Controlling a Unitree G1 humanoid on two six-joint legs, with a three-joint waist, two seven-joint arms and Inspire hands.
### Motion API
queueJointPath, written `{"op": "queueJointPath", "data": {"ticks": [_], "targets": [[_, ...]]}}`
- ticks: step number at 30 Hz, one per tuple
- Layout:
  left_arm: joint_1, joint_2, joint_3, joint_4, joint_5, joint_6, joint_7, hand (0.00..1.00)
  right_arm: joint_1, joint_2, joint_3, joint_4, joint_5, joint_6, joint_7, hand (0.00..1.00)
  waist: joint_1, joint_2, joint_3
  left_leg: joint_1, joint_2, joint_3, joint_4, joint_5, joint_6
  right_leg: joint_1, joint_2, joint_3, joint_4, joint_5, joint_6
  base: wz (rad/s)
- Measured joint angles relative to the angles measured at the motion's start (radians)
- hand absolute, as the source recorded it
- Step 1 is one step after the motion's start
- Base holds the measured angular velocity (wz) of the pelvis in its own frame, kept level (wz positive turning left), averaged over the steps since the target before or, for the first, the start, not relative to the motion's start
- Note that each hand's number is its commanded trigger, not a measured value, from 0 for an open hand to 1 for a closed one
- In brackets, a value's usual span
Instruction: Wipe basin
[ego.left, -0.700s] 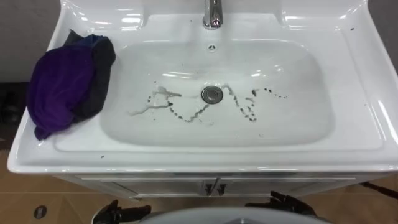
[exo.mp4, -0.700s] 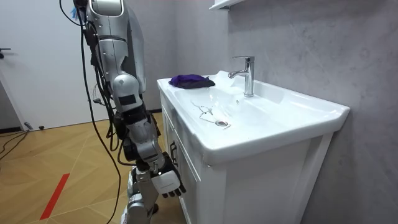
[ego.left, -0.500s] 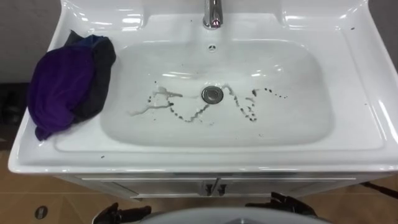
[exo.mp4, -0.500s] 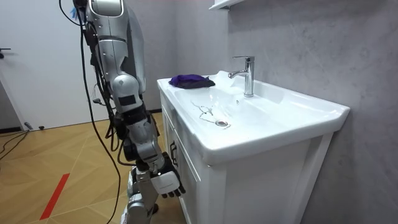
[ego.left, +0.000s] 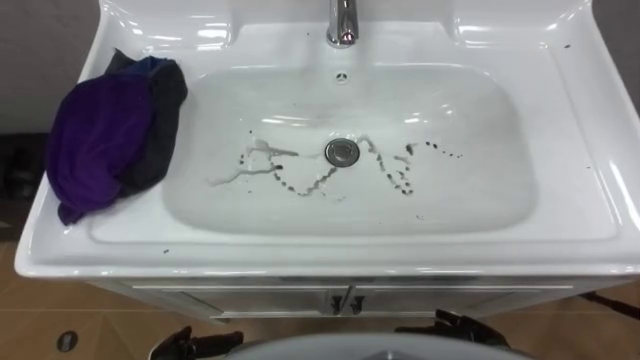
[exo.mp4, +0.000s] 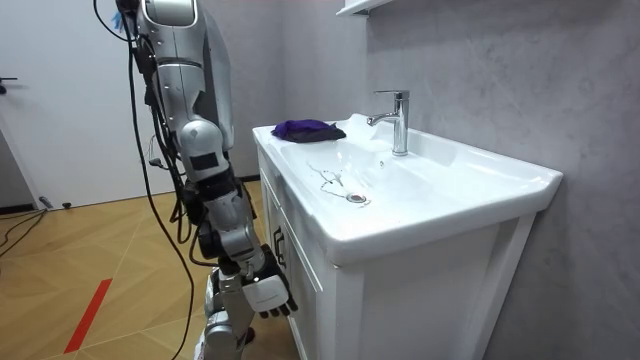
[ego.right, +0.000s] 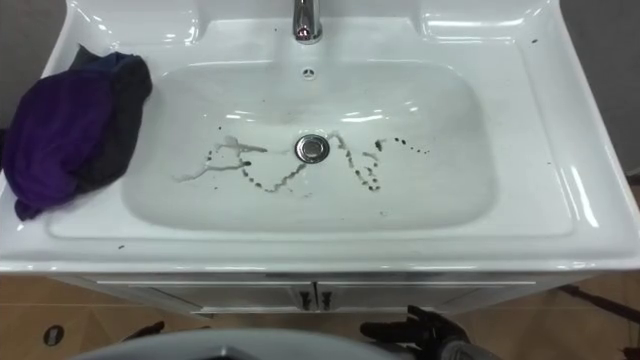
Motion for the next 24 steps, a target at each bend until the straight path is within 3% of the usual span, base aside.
{"op": "queueJointPath", "data": {"ticks": [20, 24], "targets": [[-0.002, -0.005, 0.023, -0.001, 0.001, -0.002, 0.043, 0.00, -0.013, 0.000, 0.006, -0.005, -0.063, 0.000, -0.001, 0.00, 0.003, -0.007, 0.0001, -0.003, -0.002, -0.014, 0.002, 0.000, 0.000, -0.005, 0.000, -0.003, -0.004, 0.000, 0.000, 0.00], [0.007, -0.007, 0.025, -0.001, 0.000, -0.002, 0.062, 0.00, -0.016, 0.000, 0.005, -0.004, -0.073, 0.000, 0.000, 0.00, 0.003, -0.005, -0.0006, -0.003, -0.005, -0.028, 0.003, 0.000, 0.000, 0.001, -0.003, -0.022, -0.004, -0.001, 0.001, 0.07]]}}
